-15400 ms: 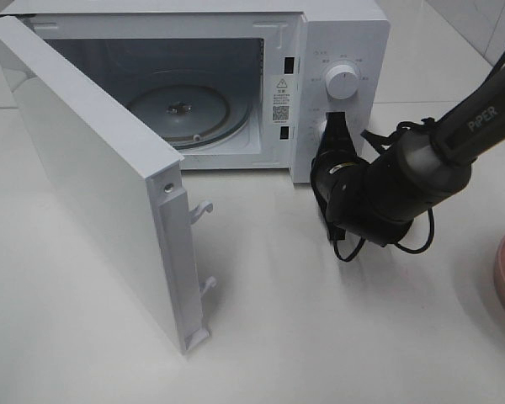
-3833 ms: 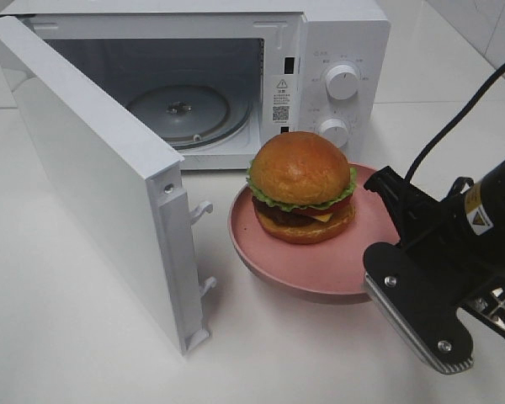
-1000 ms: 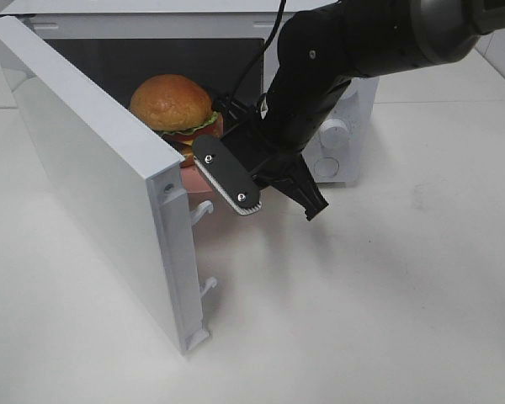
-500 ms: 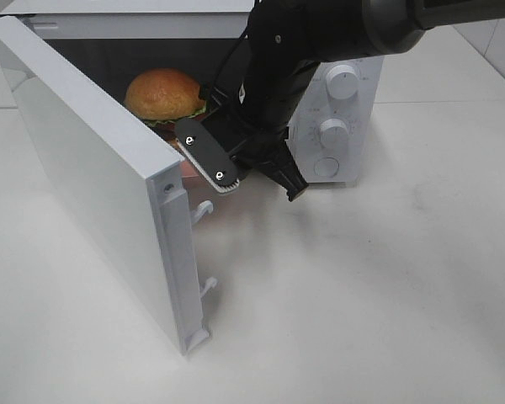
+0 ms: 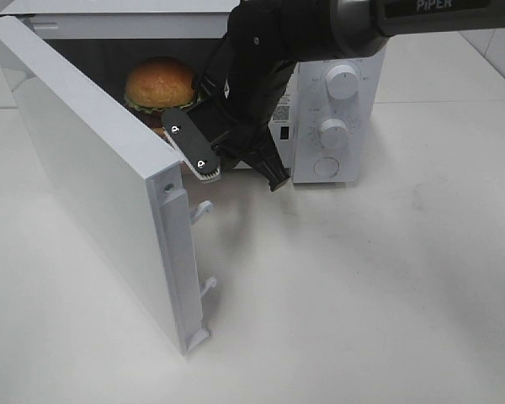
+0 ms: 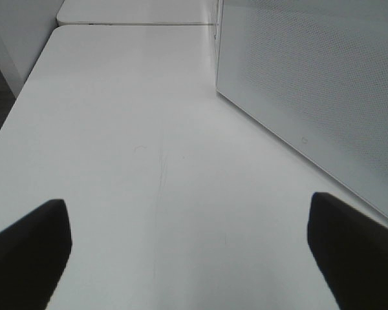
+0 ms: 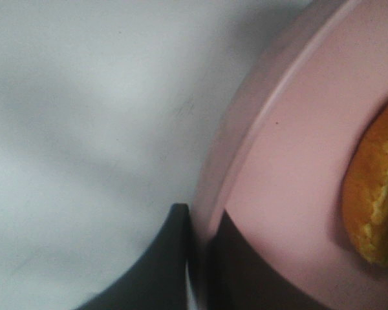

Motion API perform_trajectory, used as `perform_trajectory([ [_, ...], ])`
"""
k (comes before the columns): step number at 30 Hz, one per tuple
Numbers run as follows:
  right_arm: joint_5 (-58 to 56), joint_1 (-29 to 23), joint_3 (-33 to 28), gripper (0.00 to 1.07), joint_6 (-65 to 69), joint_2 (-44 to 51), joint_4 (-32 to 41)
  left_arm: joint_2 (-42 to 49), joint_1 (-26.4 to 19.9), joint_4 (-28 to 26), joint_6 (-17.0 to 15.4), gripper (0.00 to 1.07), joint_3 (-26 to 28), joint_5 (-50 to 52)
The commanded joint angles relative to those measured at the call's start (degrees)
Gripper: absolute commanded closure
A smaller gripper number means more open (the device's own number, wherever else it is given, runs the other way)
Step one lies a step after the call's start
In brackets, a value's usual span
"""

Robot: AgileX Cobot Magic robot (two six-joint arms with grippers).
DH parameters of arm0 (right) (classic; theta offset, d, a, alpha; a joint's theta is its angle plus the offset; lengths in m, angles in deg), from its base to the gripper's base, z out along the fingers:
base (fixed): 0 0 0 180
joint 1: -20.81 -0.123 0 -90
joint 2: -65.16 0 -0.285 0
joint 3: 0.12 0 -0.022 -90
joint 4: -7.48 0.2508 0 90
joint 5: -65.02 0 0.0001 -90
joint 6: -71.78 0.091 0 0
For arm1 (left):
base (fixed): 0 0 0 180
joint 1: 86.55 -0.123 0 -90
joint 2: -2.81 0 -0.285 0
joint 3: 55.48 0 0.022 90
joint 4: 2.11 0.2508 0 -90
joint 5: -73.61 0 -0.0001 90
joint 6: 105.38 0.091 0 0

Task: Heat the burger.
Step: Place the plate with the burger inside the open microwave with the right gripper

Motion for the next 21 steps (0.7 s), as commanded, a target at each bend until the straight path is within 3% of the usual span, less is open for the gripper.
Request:
perform_trajectory([
  [1,1.89,-0.23,2.81,1.07,1.09,-0.34,-1.15,1.09,0.23,-0.11,-0.23,0.16,-0.23,0.74],
  [21,0.63,-0.23,16.16,1.07,8.14,-8.88,-4.76,1.09,0.23,-0.11,-0.23,0.16,-0.23,0.74],
])
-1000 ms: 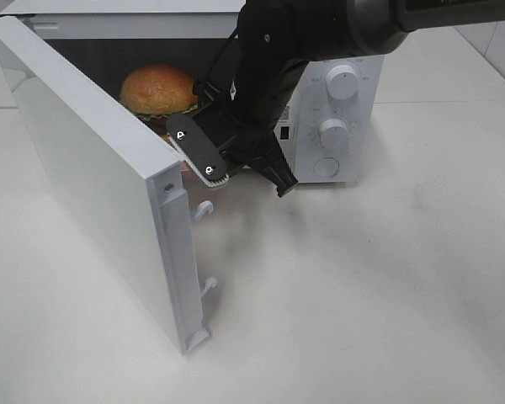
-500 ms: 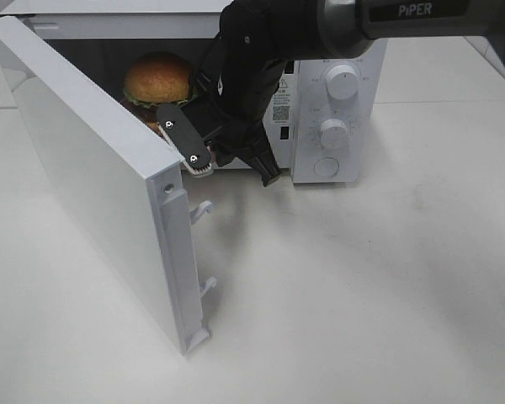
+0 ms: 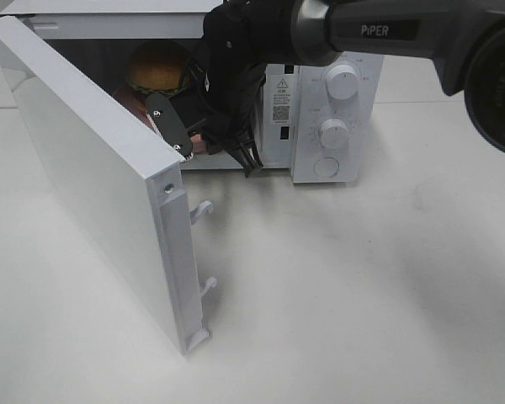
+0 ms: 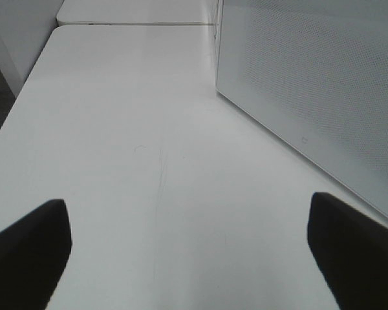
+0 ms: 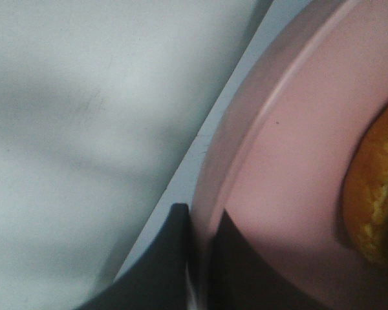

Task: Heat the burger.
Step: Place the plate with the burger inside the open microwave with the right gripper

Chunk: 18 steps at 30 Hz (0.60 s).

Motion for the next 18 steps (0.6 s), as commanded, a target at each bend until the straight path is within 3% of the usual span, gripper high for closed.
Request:
perform_trajectory([
  [1,2.81,-0.23,3.27,1.07,0.92,-0.86,-1.09,1.09,0.23,-0.11,-0.23,0.16,-0.23,0.74],
  [10,4.47,-0.23,5.73,1.03,3.09,-3.15,-1.09,1.09,0.23,-0.11,-0.23,0.16,-0.23,0.74],
  [15,4.41,-0.23,5.73,0.93,4.01,-3.55,-0.86,1.09,0.23,-0.11,-0.23,0.16,-0.23,0.74],
  [17,4.3,-0.23,5.61,0.82,5.73,-3.55,-0.69,1.09,0.23,-0.11,-0.23,0.16,-0.23,0.74],
  [18,4.3,-0.23,5.61,0.82,5.73,-3.55,-0.69,1.09,0.23,-0.11,-0.23,0.16,-0.23,0.74],
])
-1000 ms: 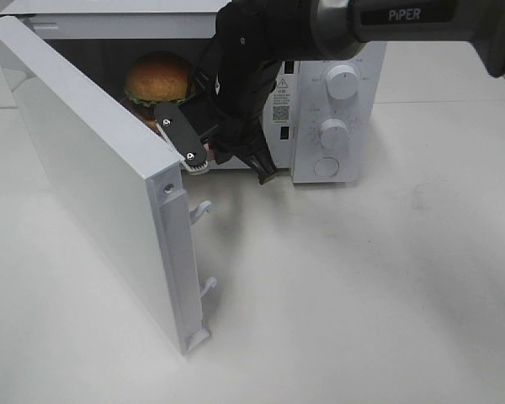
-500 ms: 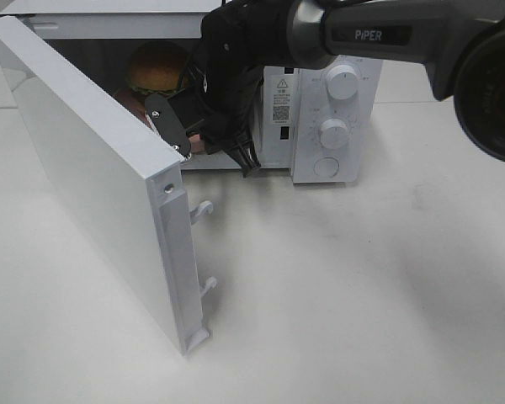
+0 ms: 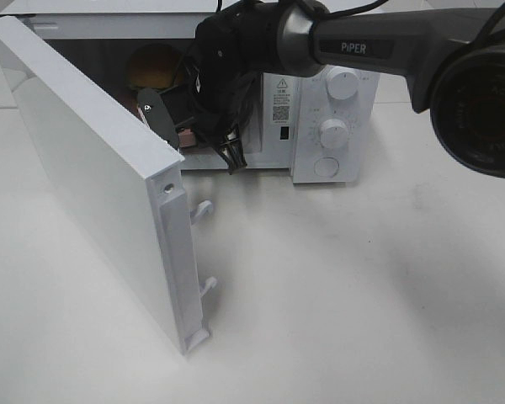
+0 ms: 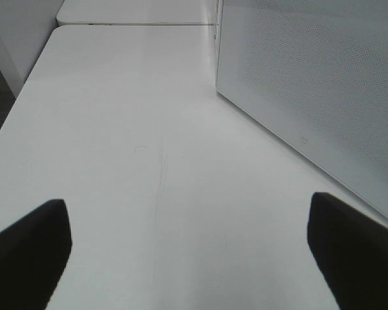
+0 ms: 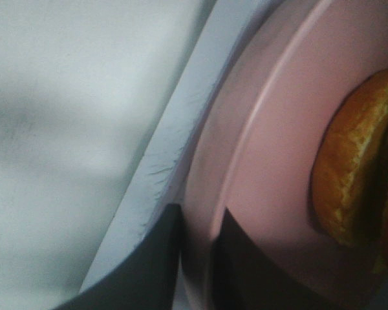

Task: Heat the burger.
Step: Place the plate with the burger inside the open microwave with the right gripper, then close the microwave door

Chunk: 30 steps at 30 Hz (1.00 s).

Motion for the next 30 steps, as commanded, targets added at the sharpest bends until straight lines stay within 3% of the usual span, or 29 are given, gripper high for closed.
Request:
perform_trajectory([
  [1,0.97,-0.23,0.69,0.74,2.64,0.46,-0.06,1.09,0.23,-0.11,-0.23,0.16,-0.23,0.74],
  [7,1.43,-0.23,-1.72,0.55,4.18,2.29,1.72,1.09,0.23,-0.11,-0.23,0.16,-0.23,0.74],
  [18,6.13,-0.17,-9.68,0.49,5.9,7.16,4.47,1.09,0.23,-0.11,-0.23,0.16,-0.23,0.74],
  [22,9.57,-0.11,-14.04,0.37,9.8,10.2,4.47,1.09,0.23,-0.11,-0.23,0.16,-0.23,0.74],
  [30,12.72,-0.06,-22.4,0.31,9.97,15.36,4.47,1.09,0.23,-0.11,-0.23,0.16,-0.23,0.74],
])
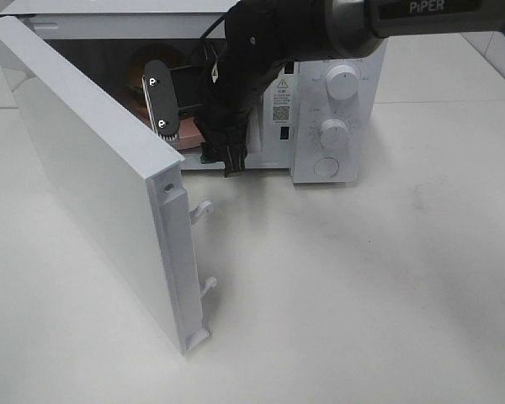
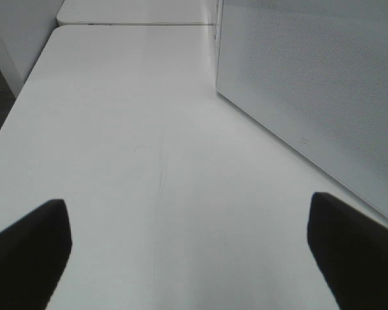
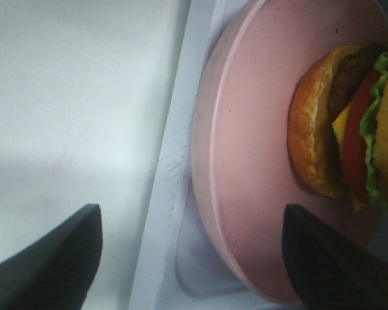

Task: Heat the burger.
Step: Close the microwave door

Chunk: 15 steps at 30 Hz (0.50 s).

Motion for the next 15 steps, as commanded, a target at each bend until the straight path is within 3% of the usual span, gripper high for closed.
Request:
perform_trajectory([
  [1,1.26,-0.06,-2.75,0.31,0.4,2.29,0.23,1.09,0.23,-0.11,-0.23,0.16,-0.23,0.74],
  [15,6.88,-0.06,-17.42,0.31,4.98,13.24,0.06,1.09,0.23,-0.11,-0.23,0.16,-0.23,0.74],
])
